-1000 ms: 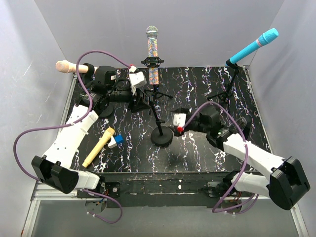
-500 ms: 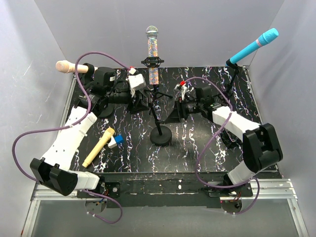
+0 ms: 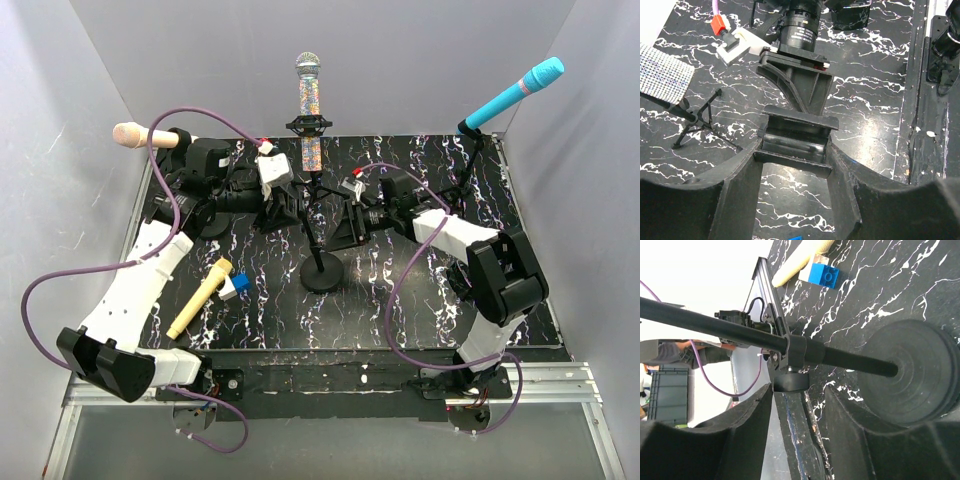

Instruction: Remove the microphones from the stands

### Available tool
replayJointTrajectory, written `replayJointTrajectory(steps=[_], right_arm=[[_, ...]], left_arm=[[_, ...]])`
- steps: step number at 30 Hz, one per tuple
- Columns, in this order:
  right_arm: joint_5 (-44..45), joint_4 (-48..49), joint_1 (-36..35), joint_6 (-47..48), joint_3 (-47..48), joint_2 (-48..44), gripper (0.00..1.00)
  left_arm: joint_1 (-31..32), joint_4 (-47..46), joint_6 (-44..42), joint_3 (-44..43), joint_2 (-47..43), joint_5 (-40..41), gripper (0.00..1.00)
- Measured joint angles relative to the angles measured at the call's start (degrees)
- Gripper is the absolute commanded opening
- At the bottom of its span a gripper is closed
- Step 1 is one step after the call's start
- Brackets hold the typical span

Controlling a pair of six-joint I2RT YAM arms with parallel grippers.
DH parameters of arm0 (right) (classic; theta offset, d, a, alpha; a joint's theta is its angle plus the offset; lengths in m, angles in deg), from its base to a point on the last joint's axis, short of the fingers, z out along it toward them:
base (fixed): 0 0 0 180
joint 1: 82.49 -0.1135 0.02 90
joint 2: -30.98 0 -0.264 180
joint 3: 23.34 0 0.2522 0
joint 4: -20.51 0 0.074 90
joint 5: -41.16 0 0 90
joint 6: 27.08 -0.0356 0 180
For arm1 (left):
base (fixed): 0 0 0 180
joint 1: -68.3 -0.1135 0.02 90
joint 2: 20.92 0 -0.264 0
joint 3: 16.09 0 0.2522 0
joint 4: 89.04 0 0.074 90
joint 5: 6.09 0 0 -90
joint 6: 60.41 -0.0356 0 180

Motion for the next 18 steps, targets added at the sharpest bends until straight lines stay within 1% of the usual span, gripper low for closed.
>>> replayJointTrajectory(steps=[1,3,5,6,7,8,10,11,13,15,18], right_arm=[[-0.02,0.0,-0.31,-0.11,0.0,0.07,0.44],[-0.2,0.11,-0.76,0.07,0.0,0.07,0.31],[-0.35,0.28,-1.05,0.76,0.04,0.07,0.26],[-0.24,0.28,-1.2,1.07,0.04,0.04,0.2],[0.17,0.33,-1.27,1.62,0.04,0.02,0.1],[0.7,0.42,-1.31,2.54,0.04,-0.02,0.07],[2.08,0.28,-1.4,5.03,0.04,-0.52,0.02],[3.1,0.15,-1.6,7.02,0.04,-1.05,0.01],[5.88,-1.25,-2.16,12.39,0.04,-2.93,0.01],[10.69,-2.95,-3.91,19.32,-0.2,-5.84,0.04],[19.54,-0.83,-7.87,28.79,-4.13,-13.03,0.06]], left_arm=[[0.0,0.0,-0.13,0.0,-0.02,0.15,0.1],[-0.02,0.02,-0.37,0.0,-0.09,0.37,0.1],[-0.04,0.07,-0.52,0.02,-0.09,0.42,0.1],[-0.04,0.07,-0.61,0.02,-0.11,0.46,0.1],[-0.04,0.07,-0.72,0.02,-0.15,0.57,0.1],[-0.04,0.07,-0.83,0.02,-0.15,0.61,0.1],[-0.15,-0.02,-0.94,0.11,-0.2,0.94,0.1],[-0.17,-0.26,-1.05,0.35,-0.22,1.11,0.1],[-0.2,-1.25,-0.96,1.11,-0.52,1.03,0.1],[-0.2,-2.14,-0.66,1.92,-1.01,0.92,0.1],[-0.2,-3.74,0.02,3.26,-1.73,0.68,0.11]])
